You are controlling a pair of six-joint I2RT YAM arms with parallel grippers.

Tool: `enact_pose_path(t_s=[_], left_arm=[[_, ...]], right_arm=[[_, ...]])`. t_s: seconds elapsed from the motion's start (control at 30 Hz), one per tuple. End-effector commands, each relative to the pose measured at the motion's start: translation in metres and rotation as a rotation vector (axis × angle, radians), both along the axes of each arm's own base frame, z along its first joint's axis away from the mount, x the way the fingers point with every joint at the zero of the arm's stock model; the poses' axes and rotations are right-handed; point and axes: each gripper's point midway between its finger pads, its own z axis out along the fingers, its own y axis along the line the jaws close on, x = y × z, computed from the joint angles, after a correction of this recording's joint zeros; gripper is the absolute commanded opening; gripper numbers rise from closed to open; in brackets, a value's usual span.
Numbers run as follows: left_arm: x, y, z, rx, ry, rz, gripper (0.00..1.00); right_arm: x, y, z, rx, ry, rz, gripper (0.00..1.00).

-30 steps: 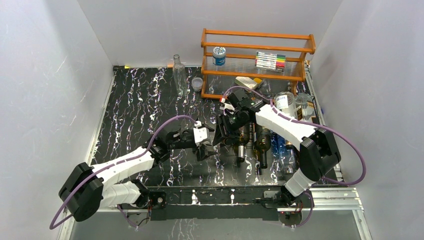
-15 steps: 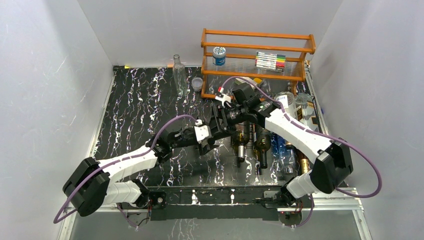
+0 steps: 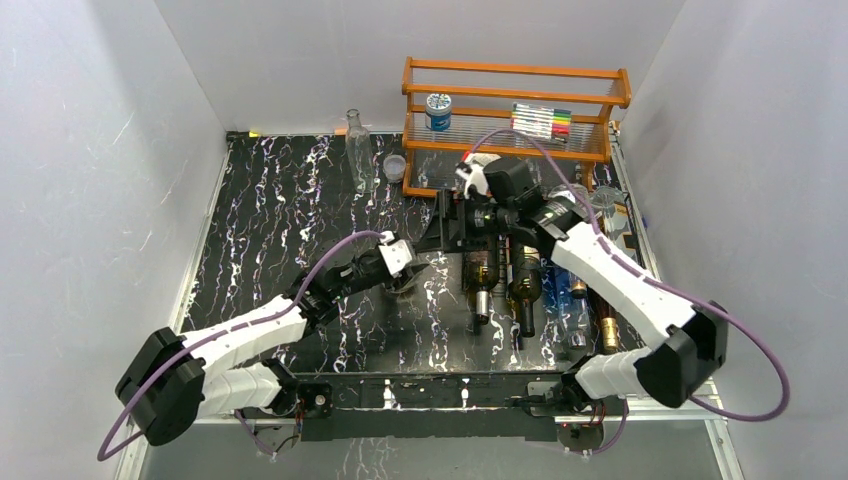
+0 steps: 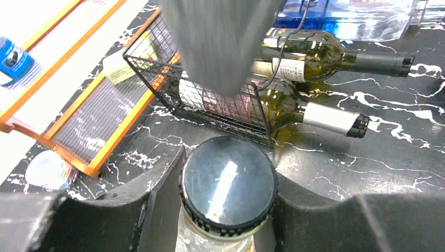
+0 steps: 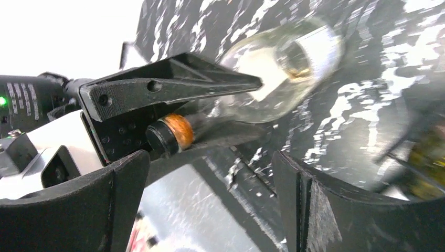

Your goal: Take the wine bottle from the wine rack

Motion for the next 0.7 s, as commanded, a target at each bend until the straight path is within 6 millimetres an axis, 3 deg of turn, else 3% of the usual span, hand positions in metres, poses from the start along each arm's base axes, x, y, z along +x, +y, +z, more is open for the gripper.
enact_pose_path(t_s=[0.0,0.1,0.23,0.33,0.47,0.57,0.67], left_arm=[[0.000,0.014,-0.013,0.022,0.075,0.081,0.11],[0.010,0.020,-0.006,-0.011,0.084,0.161,0.00],[0.038,0.041,0.010,-0.092,0.084,0.358,0.00],[0.070,0.069,0.026,-0.144,0.100,0.536,0.00],[0.113,0.112,0.046,-0.210,0.149,0.739,0.00],[0.137,0.139,0.058,-0.245,0.142,0.857,0.00],[0.158,0.164,0.072,-0.289,0.121,0.946,0.00]], right_arm=[[0.025,-0.052,0.048,-0.113,-0.264,-0.224,0.98],[0.023,-0.084,0.051,-0.184,-0.326,-0.325,0.98],[0.013,-0.120,0.045,-0.204,-0.354,-0.475,0.98],[0.007,-0.134,0.036,-0.194,-0.348,-0.536,0.98],[0.011,-0.149,0.039,-0.222,-0.373,-0.613,0.98],[0.020,-0.168,0.048,-0.280,-0.409,-0.708,0.98],[0.023,-0.176,0.070,-0.297,-0.470,-0.718,0.98]])
